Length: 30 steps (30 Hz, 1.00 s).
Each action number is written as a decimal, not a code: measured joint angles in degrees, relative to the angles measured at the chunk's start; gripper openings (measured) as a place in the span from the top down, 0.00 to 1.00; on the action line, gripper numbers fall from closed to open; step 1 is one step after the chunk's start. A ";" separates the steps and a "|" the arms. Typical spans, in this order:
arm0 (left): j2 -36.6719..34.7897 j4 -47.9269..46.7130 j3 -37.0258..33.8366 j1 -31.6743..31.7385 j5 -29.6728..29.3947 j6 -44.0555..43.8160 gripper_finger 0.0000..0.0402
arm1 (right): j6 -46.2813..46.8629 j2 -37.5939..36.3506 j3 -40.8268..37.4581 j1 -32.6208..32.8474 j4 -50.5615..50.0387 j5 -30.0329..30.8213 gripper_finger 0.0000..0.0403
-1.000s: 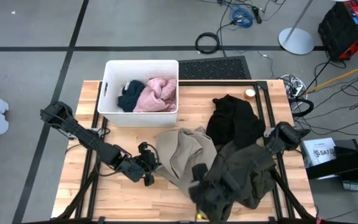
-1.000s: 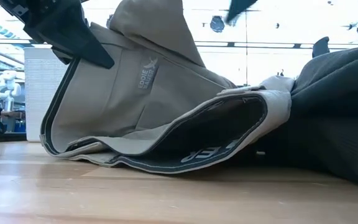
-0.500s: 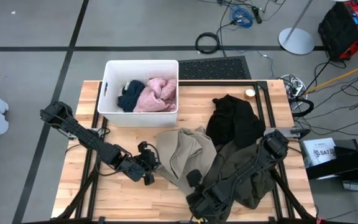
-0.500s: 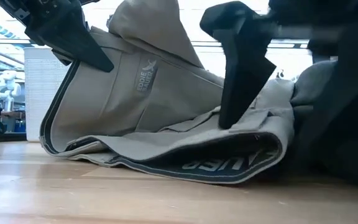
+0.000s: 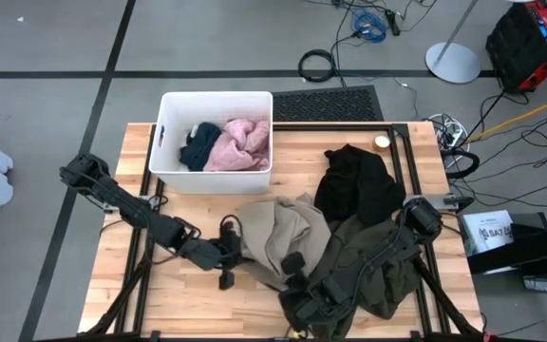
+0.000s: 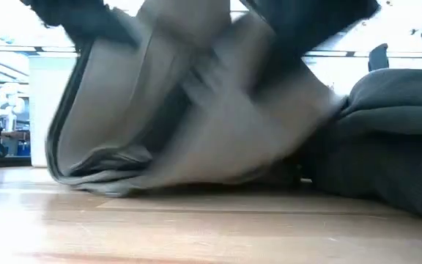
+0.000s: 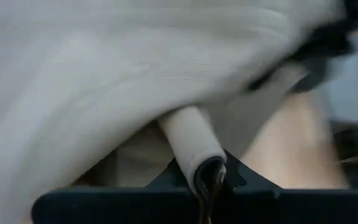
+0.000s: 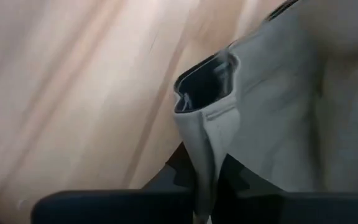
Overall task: Sort clothes
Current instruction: Put the brown shorts into the white laundry bin
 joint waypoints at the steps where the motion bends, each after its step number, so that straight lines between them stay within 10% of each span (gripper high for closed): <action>1: -0.19 3.57 0.00 0.06 2.14 1.81 0.97 | -1.39 -0.17 1.74 -0.41 0.62 0.11 0.99; 8: -0.49 12.25 1.72 -0.03 7.29 6.55 0.97 | -7.28 -0.22 12.97 -1.90 4.81 -4.15 0.97; 13: -0.55 12.17 2.47 -0.20 13.18 6.79 0.97 | -8.75 -0.22 16.63 -2.10 -1.52 3.96 0.99; 18: -6.54 12.15 2.56 1.23 2.35 3.90 0.97 | -10.51 -0.22 20.29 -3.65 -2.32 -2.84 0.99; 24: -16.31 9.83 2.80 3.66 2.27 1.61 0.97 | -11.56 -0.22 26.32 -3.90 -6.09 16.83 1.00; 30: -13.49 0.38 2.39 0.52 9.49 -3.62 0.97 | -10.25 -0.02 28.31 -5.19 -4.72 -8.53 1.00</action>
